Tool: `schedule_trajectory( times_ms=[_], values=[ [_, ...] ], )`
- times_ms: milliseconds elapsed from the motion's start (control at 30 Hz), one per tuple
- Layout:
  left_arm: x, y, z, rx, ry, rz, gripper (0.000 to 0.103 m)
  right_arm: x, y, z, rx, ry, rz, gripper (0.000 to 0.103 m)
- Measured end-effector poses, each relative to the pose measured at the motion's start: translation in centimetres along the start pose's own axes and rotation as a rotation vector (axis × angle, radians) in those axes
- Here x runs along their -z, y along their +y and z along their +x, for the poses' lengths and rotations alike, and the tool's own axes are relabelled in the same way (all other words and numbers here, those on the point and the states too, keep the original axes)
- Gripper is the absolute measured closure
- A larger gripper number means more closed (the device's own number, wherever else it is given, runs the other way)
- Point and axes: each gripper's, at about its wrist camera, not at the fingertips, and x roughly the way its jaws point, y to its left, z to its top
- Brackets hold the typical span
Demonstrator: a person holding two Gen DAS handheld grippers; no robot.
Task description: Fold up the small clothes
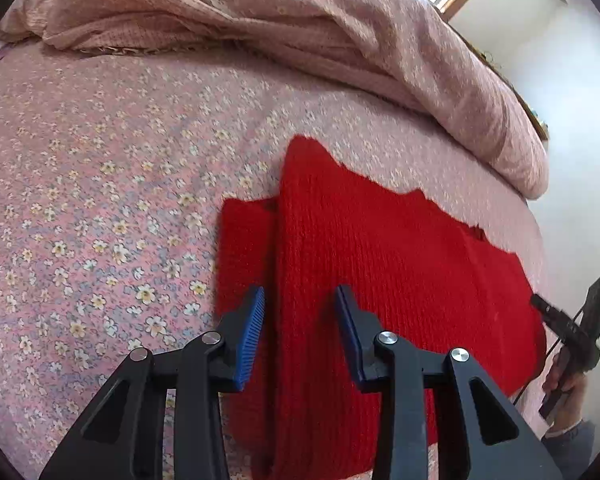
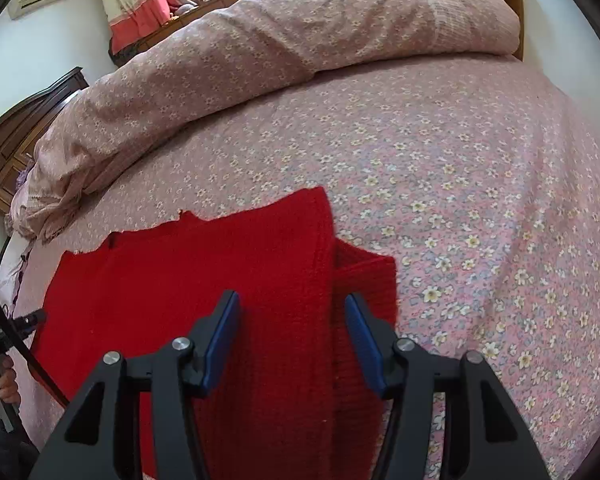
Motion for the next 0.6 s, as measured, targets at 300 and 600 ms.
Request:
schedule_trajectory(
  times_ms=[300,600],
  values=[
    [0.0,-1.0,1.0,-0.040,-0.001,0.046,0.073,-0.6,-0.7,0.2,0.044,-0.014,0.003,0.045],
    [1.1,-1.7,0.6,0.013,-0.023,0.041,0.101,-0.6,0.4,0.2,0.052,-0.040,-0.050,0.090]
  ],
)
